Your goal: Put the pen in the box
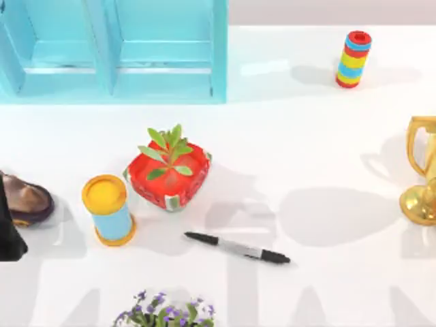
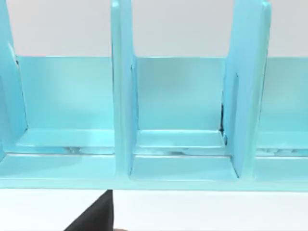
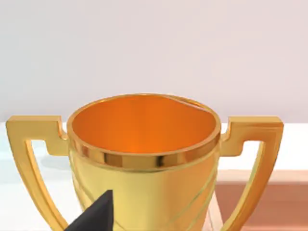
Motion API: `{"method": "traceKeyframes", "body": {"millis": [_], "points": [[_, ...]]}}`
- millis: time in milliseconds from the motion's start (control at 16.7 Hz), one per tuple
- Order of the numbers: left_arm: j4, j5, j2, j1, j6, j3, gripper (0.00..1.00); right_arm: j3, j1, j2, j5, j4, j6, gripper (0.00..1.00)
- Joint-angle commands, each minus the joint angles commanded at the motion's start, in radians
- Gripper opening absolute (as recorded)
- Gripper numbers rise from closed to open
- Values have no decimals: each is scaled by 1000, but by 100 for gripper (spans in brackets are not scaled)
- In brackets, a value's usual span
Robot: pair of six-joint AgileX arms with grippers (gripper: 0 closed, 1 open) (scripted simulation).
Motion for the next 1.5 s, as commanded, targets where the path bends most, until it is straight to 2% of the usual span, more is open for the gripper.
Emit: {"method": "traceKeyframes", "body": {"millis": [240, 540, 1080, 1500], "points": [[0, 0, 0, 0, 0, 0, 100, 24, 28, 29, -8, -22, -9, 100], [0, 0, 0, 0, 0, 0, 100, 230, 219, 284, -57, -190, -80, 100], [0, 0, 0, 0, 0, 0, 100, 894, 628, 1244, -144, -698, -303, 100], [0, 0, 0, 0, 0, 0, 100, 1413, 763, 1863, -163, -1060, -447, 100]]}}
